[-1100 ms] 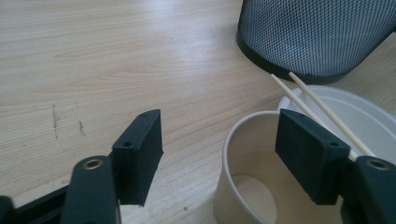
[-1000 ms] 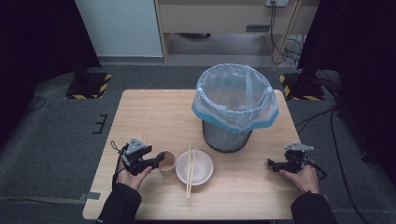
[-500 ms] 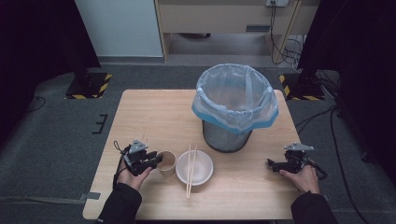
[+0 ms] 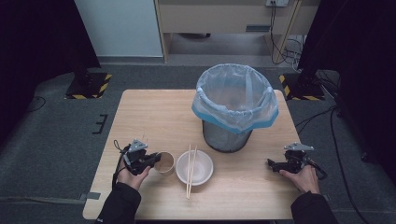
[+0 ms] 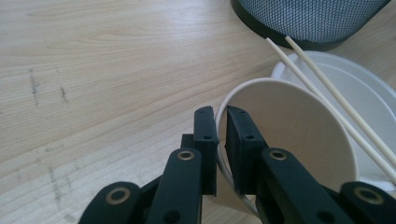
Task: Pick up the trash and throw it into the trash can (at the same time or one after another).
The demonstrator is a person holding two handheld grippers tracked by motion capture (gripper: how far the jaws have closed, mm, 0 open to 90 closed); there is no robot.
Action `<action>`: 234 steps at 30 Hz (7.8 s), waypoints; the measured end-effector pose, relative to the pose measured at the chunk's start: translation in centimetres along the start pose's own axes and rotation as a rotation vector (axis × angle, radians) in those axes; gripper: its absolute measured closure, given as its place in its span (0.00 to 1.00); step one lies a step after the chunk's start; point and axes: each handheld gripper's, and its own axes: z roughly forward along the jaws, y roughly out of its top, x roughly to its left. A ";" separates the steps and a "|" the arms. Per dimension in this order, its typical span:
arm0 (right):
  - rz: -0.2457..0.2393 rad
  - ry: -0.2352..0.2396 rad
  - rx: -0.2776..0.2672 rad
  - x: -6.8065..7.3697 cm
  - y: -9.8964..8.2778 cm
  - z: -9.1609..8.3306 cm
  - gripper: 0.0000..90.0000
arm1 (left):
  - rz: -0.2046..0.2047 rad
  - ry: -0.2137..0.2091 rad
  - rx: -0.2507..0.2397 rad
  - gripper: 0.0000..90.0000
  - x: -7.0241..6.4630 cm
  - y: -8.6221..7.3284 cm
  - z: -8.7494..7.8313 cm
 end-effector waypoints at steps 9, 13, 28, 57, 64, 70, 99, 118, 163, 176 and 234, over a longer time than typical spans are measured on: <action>-0.004 0.006 0.000 0.0 0.0 0.0 0.01 | -0.020 0.022 -0.088 0.92 0.6 0.4 -1.6; -0.005 0.007 0.000 0.0 0.0 0.0 0.01 | -0.018 0.032 -0.141 0.92 0.7 0.8 -2.6; -0.005 0.006 0.000 0.0 0.0 0.0 0.01 | -0.015 0.046 -0.299 0.92 0.2 2.5 -5.7; -0.005 0.006 0.000 0.0 0.0 0.0 0.01 | 0.051 0.011 -0.528 0.92 -2.2 9.3 -9.9; -0.004 0.006 0.001 0.0 0.0 0.0 0.01 | 0.069 0.008 -0.580 0.92 -3.2 11.5 -10.8; -0.005 0.006 0.000 0.0 0.0 0.0 0.01 | 0.089 0.002 -0.606 0.92 -3.8 13.0 -11.3; -0.005 0.006 0.000 0.0 0.0 0.0 0.01 | 0.141 -0.052 -0.692 0.92 -7.8 19.5 -9.8; -0.007 0.002 -0.003 0.2 -0.1 -0.1 0.01 | 0.146 -0.127 -0.686 0.92 -11.1 24.0 -6.5; -0.014 0.010 0.001 0.3 -0.2 -0.2 0.01 | 0.201 -0.052 -0.522 0.43 -8.4 16.7 -4.5; -0.014 0.011 0.001 0.3 -0.2 -0.2 0.01 | 0.151 -0.031 -0.306 0.40 -6.5 6.9 -1.2; -0.019 0.017 0.001 0.2 -0.2 -0.2 0.01 | 0.090 -0.026 0.038 0.89 -7.5 0.4 6.4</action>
